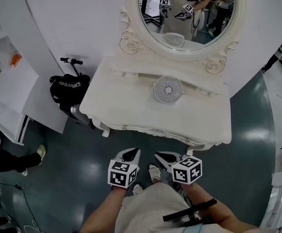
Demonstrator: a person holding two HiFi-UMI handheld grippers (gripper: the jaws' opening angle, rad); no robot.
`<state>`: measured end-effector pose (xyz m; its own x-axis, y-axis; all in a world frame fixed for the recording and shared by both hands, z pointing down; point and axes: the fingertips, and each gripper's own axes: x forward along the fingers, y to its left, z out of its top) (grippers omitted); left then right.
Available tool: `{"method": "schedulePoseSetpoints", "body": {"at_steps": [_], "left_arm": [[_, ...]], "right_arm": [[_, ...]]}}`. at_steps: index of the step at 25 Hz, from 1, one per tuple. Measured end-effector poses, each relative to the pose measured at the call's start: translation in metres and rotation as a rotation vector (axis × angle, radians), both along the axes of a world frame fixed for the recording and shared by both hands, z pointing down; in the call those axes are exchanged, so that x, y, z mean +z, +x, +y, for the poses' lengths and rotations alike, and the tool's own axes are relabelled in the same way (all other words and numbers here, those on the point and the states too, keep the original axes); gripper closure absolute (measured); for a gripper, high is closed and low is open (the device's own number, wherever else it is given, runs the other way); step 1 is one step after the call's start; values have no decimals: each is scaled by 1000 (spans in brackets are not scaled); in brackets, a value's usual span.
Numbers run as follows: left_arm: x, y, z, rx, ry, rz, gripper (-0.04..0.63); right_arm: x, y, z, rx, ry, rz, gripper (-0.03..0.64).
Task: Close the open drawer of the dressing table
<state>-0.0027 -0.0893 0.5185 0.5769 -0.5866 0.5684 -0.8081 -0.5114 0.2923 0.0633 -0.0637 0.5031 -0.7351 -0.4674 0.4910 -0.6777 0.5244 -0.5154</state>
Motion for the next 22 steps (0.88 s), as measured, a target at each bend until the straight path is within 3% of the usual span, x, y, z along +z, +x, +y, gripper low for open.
{"method": "schedulePoseSetpoints", "body": {"at_steps": [8, 22], "left_arm": [[-32, 6, 31, 42, 77, 38, 577], [-72, 2, 74, 60, 232, 169, 577]], "right_arm": [[-20, -4, 21, 12, 54, -25, 600], [-61, -8, 53, 38, 205, -115, 600]]}}
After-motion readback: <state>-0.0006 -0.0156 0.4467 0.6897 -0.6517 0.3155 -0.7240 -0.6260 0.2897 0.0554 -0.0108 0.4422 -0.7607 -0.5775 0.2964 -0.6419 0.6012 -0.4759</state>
